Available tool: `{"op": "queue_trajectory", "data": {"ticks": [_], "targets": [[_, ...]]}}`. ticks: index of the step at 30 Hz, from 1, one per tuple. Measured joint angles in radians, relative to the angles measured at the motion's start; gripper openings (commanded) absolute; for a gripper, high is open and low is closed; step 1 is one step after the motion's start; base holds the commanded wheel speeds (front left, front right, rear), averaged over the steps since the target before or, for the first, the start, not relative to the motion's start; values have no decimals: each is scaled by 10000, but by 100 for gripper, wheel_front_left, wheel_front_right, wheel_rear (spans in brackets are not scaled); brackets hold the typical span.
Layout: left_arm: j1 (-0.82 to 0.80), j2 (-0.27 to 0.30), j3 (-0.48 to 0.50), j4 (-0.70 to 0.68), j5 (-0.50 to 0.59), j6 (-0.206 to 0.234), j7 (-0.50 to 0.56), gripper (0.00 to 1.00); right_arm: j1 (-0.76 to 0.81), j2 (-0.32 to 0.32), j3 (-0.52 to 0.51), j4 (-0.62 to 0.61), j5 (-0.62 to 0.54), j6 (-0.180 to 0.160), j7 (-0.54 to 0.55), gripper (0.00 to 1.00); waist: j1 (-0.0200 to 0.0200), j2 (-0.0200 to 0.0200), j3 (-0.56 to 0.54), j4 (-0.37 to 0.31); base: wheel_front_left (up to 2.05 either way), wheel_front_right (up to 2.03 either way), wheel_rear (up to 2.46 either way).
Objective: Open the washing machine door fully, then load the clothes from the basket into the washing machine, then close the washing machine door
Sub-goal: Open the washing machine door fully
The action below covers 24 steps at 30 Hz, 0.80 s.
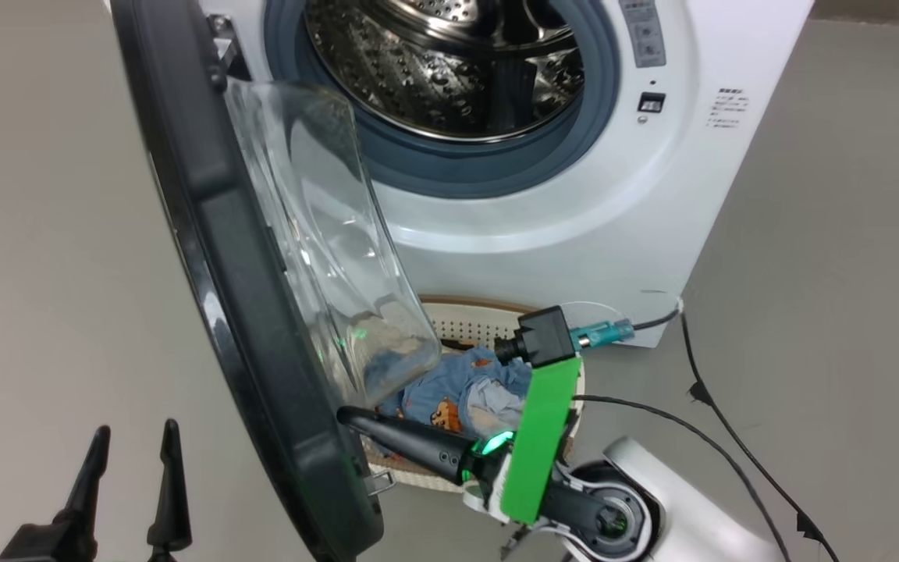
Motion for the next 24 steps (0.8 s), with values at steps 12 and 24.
{"op": "queue_trajectory", "data": {"ticks": [12,24], "targets": [[366,12,221,125,303,-2,0,100,449,-1885,564,-1701,-2171,0,-2754,100,0,0,-555,-616,0,0,0],[709,23,405,161,316,2,0,100,1409,-3680,288,-936,-4504,2,-6301,100,0,0,-988,-1247,0,0,0]]}}
